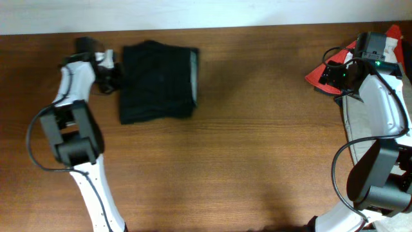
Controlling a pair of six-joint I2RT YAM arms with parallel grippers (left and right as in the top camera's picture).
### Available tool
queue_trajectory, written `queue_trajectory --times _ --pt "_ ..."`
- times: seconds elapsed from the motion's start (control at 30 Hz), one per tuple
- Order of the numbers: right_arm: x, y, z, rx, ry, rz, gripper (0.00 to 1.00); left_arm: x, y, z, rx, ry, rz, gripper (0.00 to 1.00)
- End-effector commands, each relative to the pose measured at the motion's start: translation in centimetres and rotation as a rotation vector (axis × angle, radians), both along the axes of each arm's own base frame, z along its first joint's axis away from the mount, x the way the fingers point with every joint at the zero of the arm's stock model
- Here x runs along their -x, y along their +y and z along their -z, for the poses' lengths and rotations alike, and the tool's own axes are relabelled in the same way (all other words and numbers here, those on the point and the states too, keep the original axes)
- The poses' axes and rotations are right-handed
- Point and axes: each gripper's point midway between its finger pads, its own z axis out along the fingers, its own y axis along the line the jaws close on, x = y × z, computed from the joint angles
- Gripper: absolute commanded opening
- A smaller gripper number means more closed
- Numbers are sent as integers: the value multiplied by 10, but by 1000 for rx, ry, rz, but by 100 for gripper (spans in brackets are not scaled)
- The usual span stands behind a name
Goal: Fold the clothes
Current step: 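Drag the folded trousers to the back-left corner of the table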
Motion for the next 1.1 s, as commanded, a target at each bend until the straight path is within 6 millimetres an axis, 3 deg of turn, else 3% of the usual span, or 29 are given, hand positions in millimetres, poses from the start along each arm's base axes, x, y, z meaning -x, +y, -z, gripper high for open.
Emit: queue_trajectory --times 0.0,0.03,0.1,0.2,0.27,0.33,0.43,0.57,0.7,0.8,0.9,1.07 --pt "-1 -4 -5 10 -14 13 99 36 140 18 -215 139 -453 1" --pt "-1 -4 -5 10 -14 13 99 50 172 18 -233 163 -553 0" --pt "-1 -4 -5 10 -14 13 99 70 210 19 -227 185 -669 1" --pt "-1 -4 -5 10 -14 13 99 118 270 21 -178 240 -872 1" --pt "-1 -4 -5 10 -14 13 99 151 298 22 -145 274 -948 4" --pt "-1 -4 -5 10 -14 13 99 172 310 22 -52 283 -991 7" --pt "-1 -4 -5 10 -13 13 99 176 308 19 73 265 -997 8" --pt "-1 -4 -5 10 -14 13 99 158 288 15 137 243 -948 7" --pt "-1 -4 -5 10 -14 13 99 130 254 15 148 254 -899 6" --pt "-1 -4 -5 10 -13 13 99 98 226 13 152 232 -887 4" --pt "-1 -4 -5 10 -13 13 99 68 208 10 127 164 -838 4" --pt "-1 -4 -5 10 -14 13 99 37 197 6 76 87 -842 3"
